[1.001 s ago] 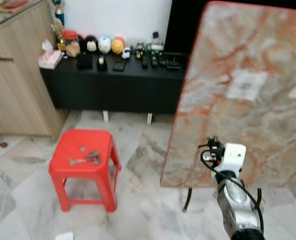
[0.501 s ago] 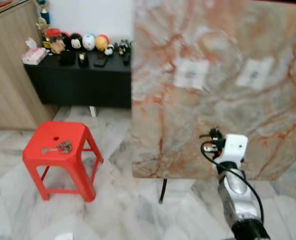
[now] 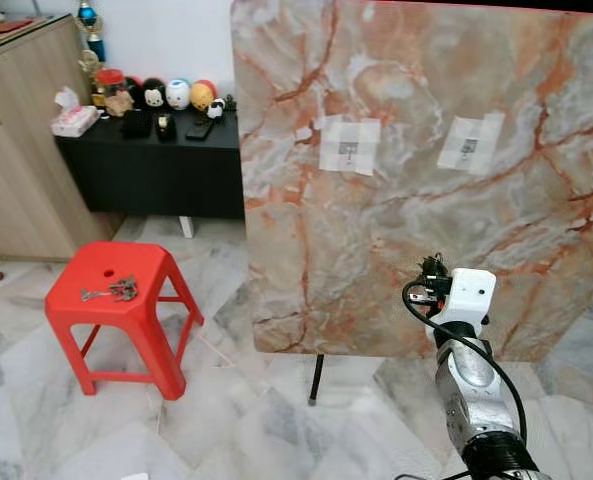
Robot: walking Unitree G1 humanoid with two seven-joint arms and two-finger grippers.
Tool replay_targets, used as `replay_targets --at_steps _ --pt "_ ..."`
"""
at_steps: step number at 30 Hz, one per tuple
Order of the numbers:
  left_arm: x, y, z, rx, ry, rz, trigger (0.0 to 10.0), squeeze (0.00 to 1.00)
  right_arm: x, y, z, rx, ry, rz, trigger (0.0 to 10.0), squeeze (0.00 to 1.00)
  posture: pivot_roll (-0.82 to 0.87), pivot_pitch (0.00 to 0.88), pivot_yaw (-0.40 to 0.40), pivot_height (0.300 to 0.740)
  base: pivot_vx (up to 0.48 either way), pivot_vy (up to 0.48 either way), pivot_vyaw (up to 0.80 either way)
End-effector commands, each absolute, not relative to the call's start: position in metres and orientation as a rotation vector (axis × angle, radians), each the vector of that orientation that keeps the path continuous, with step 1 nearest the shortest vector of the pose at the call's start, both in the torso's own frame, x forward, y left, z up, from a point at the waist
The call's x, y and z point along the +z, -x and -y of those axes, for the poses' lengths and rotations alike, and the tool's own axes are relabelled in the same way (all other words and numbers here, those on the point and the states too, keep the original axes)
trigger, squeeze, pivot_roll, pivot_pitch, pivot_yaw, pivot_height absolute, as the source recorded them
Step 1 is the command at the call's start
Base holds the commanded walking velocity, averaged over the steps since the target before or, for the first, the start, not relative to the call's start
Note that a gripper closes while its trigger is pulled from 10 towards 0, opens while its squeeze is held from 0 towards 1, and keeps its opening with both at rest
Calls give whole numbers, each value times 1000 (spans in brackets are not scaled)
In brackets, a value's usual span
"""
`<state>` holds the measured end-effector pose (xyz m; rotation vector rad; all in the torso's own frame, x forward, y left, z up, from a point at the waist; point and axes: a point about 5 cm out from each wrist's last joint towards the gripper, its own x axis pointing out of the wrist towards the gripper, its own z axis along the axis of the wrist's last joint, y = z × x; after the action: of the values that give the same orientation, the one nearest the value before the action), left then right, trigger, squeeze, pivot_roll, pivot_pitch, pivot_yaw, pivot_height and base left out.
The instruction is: Hang keys on a hook
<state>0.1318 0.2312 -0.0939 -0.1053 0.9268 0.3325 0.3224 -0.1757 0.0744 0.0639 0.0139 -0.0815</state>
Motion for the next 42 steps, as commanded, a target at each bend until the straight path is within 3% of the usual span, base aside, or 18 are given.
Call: replay_targets --at_steps 1,10,20,27,42 --pt "-96 -127 -233 346 118 -950 10000 0 78 -326 173 -83 -60 2 10000 0 176 0 -56 740 0 255 0" --pt "-99 -115 -235 349 113 -971 10000 0 79 -321 163 -55 -80 17 10000 0 86 0 -39 740 0 277 0" --pt "-102 -110 -224 319 123 -990 10000 0 80 -321 179 -103 -84 19 10000 0 102 0 -49 740 0 226 0" --pt "-99 -110 -239 341 123 -972 10000 0 88 -327 174 -71 -85 26 10000 0 130 0 -82 740 0 0 0" --pt "-85 -120 -272 372 121 -909 10000 0 93 -325 166 -62 -81 55 10000 0 135 0 -74 740 0 0 0"
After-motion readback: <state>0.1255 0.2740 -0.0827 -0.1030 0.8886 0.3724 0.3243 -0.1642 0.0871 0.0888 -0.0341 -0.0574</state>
